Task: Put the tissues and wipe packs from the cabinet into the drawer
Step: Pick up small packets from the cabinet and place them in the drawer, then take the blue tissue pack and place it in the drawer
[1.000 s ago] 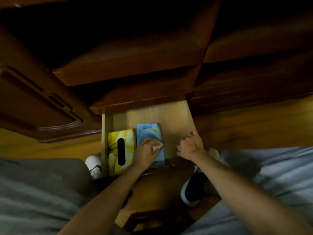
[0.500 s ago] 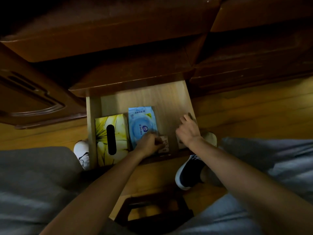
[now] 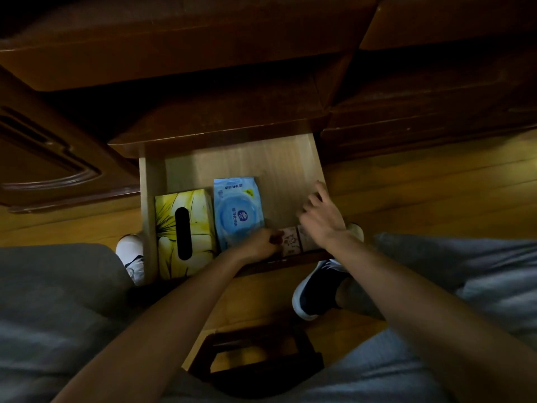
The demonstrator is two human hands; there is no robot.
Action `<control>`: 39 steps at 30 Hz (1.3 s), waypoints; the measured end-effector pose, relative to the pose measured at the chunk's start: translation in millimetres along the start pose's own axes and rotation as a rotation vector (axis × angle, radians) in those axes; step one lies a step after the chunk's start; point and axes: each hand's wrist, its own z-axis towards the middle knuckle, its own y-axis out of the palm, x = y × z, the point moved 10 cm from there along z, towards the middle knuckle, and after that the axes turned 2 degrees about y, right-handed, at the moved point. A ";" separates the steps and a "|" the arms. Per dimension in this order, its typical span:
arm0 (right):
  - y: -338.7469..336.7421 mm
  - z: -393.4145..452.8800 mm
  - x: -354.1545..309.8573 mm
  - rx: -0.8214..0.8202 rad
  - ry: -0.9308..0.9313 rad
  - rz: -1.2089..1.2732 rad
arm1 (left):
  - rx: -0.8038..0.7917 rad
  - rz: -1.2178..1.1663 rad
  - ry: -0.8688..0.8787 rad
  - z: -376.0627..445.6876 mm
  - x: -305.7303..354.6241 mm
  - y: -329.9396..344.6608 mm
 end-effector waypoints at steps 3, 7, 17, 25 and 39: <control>5.9 -0.4 -3.8 -0.033 -0.026 -0.011 | -0.060 0.036 -0.060 5.6 5.3 3.8; 12.5 -4.6 -4.1 -0.154 -0.038 -0.038 | -0.085 -0.018 -0.096 4.9 5.7 4.6; -105.8 -42.5 39.5 0.182 0.050 0.357 | 0.353 0.027 0.099 -74.3 77.8 -126.7; -344.3 -174.5 200.9 1.152 0.326 0.831 | 1.276 0.485 0.568 -299.9 280.7 -320.8; -496.8 -98.0 367.6 1.054 0.806 0.912 | 1.263 0.713 0.146 -269.1 340.4 -472.1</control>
